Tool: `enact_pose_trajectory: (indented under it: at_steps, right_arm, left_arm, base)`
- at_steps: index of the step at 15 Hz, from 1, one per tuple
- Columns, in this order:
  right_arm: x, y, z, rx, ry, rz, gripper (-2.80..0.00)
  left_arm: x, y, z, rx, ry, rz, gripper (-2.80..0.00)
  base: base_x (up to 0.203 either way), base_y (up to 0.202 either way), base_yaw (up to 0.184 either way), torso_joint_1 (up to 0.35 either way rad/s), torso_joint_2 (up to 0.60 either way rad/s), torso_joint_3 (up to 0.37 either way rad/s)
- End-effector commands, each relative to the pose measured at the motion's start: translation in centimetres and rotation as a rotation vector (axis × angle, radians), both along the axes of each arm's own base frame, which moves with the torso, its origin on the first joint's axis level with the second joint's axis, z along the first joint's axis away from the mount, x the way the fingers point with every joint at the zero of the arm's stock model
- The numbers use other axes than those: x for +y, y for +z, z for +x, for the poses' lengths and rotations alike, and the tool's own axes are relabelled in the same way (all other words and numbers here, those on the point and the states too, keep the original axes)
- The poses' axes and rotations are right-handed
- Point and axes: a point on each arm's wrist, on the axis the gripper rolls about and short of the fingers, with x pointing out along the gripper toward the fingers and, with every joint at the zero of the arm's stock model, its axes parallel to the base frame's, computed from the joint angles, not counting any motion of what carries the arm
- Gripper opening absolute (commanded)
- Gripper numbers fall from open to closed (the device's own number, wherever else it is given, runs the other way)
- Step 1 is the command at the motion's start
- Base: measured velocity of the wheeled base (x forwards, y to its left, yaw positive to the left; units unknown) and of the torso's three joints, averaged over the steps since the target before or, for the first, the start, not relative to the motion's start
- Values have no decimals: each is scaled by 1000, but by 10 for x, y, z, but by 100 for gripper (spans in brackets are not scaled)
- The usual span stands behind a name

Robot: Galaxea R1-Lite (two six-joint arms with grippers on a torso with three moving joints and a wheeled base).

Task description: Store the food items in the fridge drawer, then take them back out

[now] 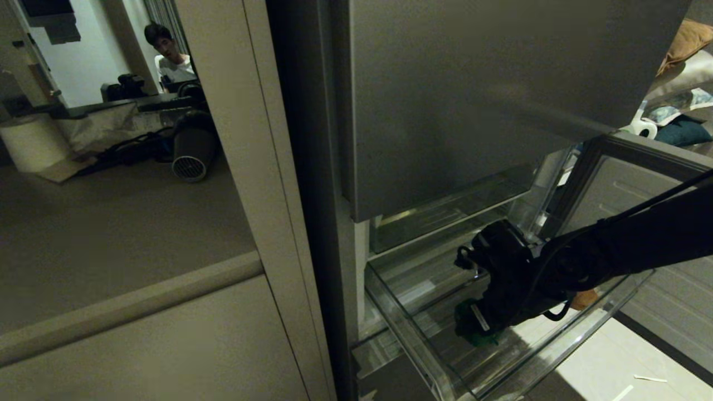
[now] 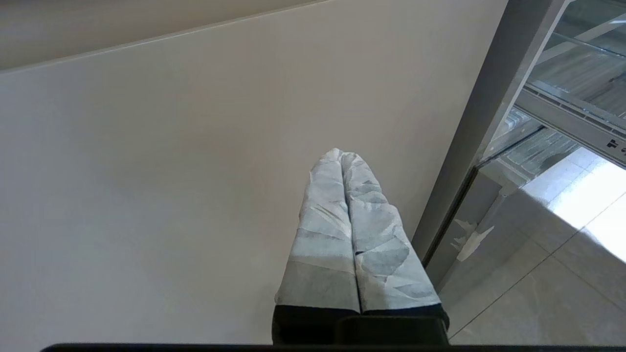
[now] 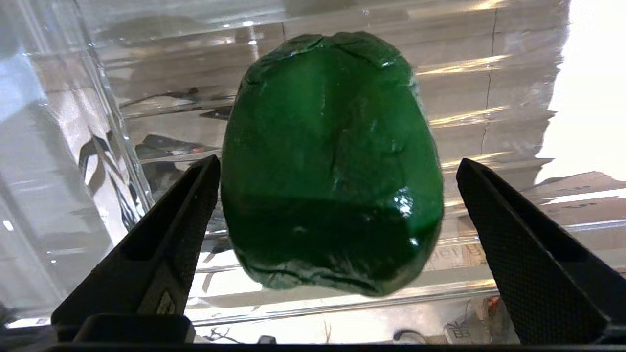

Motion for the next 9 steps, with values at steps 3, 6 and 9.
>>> enact_pose_trajectory:
  at_steps: [3, 6, 9]
  right_arm:
    - [1, -5, 1, 15, 0, -8, 0]
    - [1, -6, 1, 15, -1, -9, -187]
    - [1, -7, 1, 19, -2, -11, -280]
  left_arm:
    - [0, 0, 0, 1, 0, 0, -280]
    - [0, 0, 0, 2, 0, 0, -280]
    - [0, 0, 0, 1, 0, 0, -280]
  base:
    - [0, 0, 0, 0, 0, 0]
    - [0, 0, 0, 0, 0, 0]
    - [0, 0, 0, 0, 0, 0]
